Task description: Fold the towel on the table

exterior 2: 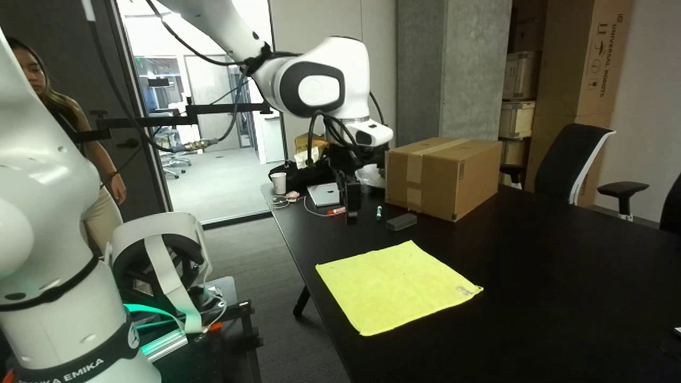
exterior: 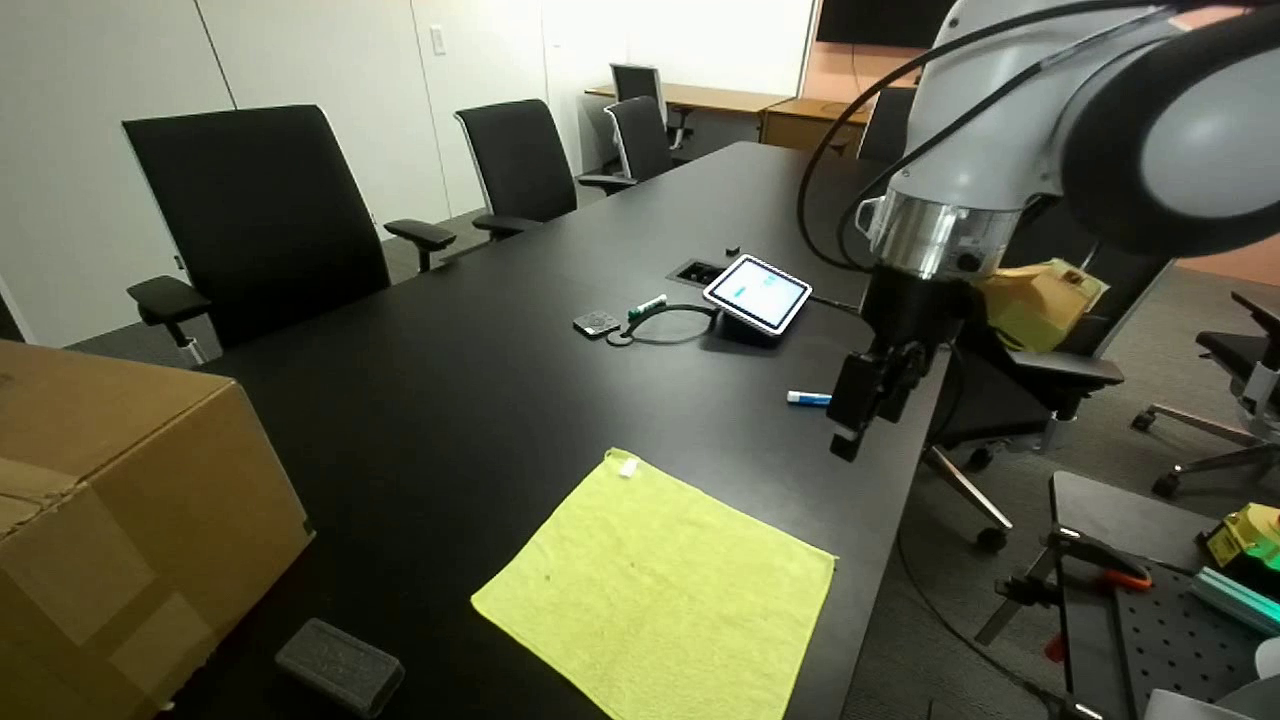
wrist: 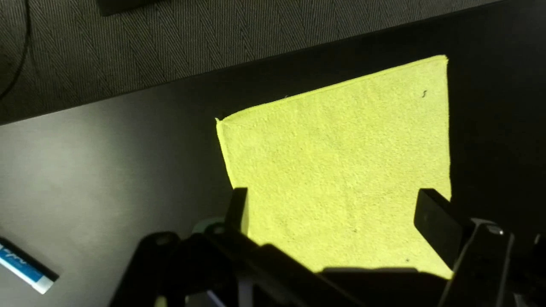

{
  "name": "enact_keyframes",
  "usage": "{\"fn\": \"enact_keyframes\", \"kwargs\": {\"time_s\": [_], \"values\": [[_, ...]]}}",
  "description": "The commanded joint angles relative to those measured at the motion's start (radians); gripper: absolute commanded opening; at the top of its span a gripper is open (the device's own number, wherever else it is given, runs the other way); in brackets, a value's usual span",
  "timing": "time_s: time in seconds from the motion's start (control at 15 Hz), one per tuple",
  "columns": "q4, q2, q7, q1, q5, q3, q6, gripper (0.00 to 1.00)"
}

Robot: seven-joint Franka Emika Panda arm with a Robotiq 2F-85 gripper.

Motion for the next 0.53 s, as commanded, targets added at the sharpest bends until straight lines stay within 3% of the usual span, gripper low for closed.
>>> {"fn": "enact_keyframes", "kwargs": {"time_s": [0.0,0.2,0.47], "values": [[0.001,0.157,-0.048,-0.012,0.043,-0.039,0.159,1.0],[0.018,0.308,-0.116,-0.015,0.132,-0.051,0.285,1.0],[0.068,0.476,-0.199,-0.058,0.311,-0.005,0.386,1.0]]}}
